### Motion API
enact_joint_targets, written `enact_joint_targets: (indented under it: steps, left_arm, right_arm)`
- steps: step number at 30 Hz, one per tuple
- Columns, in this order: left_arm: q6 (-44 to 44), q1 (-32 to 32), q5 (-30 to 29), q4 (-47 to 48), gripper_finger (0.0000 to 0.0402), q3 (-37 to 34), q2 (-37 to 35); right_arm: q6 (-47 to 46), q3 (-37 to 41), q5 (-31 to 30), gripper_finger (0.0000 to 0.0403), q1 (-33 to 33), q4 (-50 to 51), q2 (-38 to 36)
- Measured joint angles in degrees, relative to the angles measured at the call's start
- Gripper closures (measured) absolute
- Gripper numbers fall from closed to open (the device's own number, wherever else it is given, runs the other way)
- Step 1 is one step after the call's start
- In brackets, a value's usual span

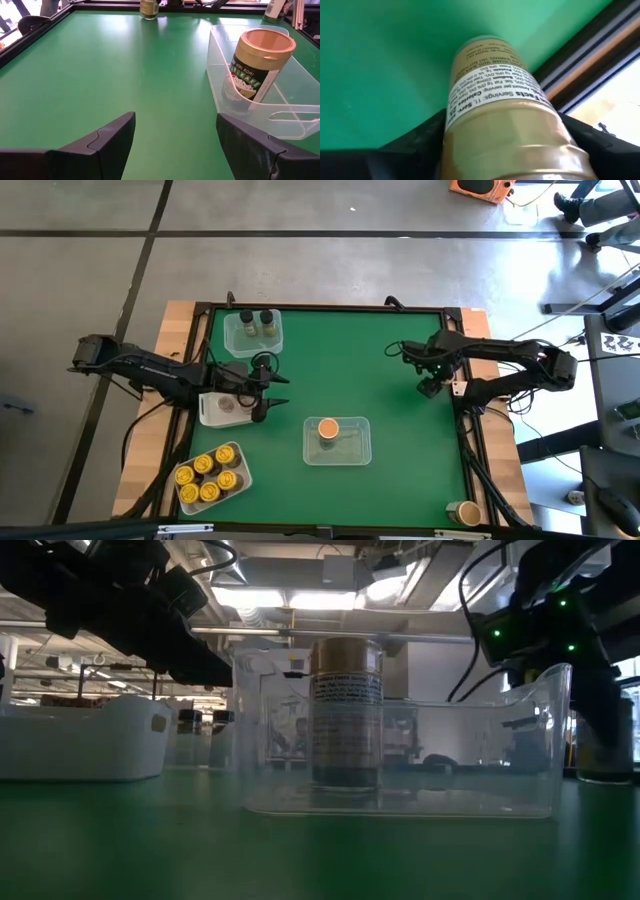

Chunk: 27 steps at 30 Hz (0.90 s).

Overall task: Sort spices by type
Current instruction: Put the golden spice bottle into the bottom transparent bin

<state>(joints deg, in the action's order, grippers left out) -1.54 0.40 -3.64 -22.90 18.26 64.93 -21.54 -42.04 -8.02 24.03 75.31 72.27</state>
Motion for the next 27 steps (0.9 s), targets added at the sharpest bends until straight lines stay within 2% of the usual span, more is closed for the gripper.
enact_joint_targets:
  steps: [5, 11, 21, 24, 27]
  left_arm:
    - [0.0, 0.0, 0.0, 0.0, 0.0125, 0.0, 0.0]
    - [0.0, 0.0, 0.0, 0.0, 0.0125, 0.0, 0.0]
    - [0.0, 0.0, 0.0, -0.1, 0.0125, 0.0, 0.0]
    - [-0.1, 0.0, 0.0, -0.1, 0.0125, 0.0, 0.0]
    - [0.0, 0.0, 0.0, -0.1, 0.0125, 0.0, 0.0]
  right_arm:
    - [0.0, -2.2, 0.2, 0.012, 0.0, -1.8, 0.0]
    - [-1.9, -6.2, 5.8, 0.012, -1.0, -5.7, 0.0]
    - [-6.8, -11.8, 6.7, 0.012, -10.7, -12.9, 0.0]
    - [-9.8, -13.7, 9.9, 0.012, -14.0, -14.5, 0.1]
    - [-12.7, -16.8, 9.8, 0.012, -17.9, -14.2, 0.1]
